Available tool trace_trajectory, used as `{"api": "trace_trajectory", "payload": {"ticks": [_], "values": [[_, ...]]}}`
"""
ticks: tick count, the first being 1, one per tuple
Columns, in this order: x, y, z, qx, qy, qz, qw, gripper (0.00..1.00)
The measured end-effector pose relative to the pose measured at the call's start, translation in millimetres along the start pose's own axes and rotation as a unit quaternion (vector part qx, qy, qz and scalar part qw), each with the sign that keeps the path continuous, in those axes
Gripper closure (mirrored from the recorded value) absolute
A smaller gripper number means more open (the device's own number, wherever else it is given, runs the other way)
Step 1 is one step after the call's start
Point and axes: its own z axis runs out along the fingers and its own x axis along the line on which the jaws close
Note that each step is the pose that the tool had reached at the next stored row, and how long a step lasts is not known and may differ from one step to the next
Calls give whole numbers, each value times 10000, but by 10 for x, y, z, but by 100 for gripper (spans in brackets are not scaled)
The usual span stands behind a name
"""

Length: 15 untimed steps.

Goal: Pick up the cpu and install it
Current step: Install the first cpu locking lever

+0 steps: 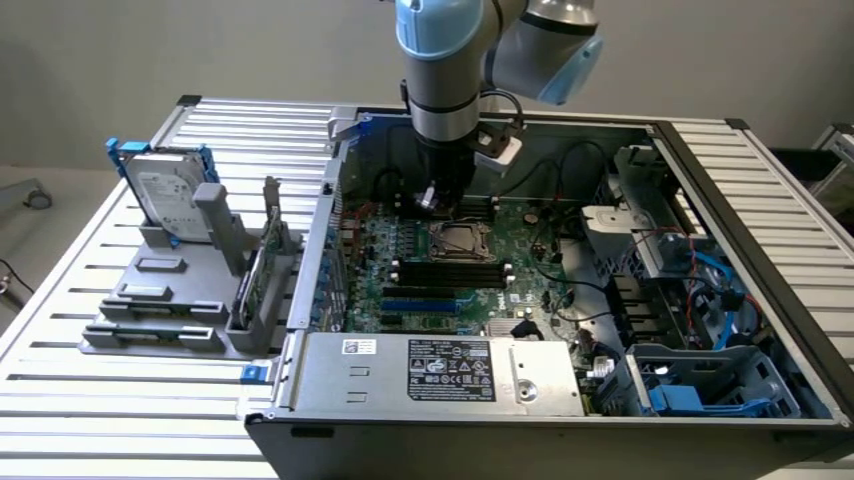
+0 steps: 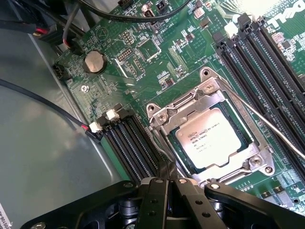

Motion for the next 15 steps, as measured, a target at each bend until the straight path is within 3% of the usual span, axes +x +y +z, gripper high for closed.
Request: {"api": "trace_trajectory", "payload": {"ticks": [15], "values": [[14, 27, 21, 16, -1, -78, 10000, 89]]}}
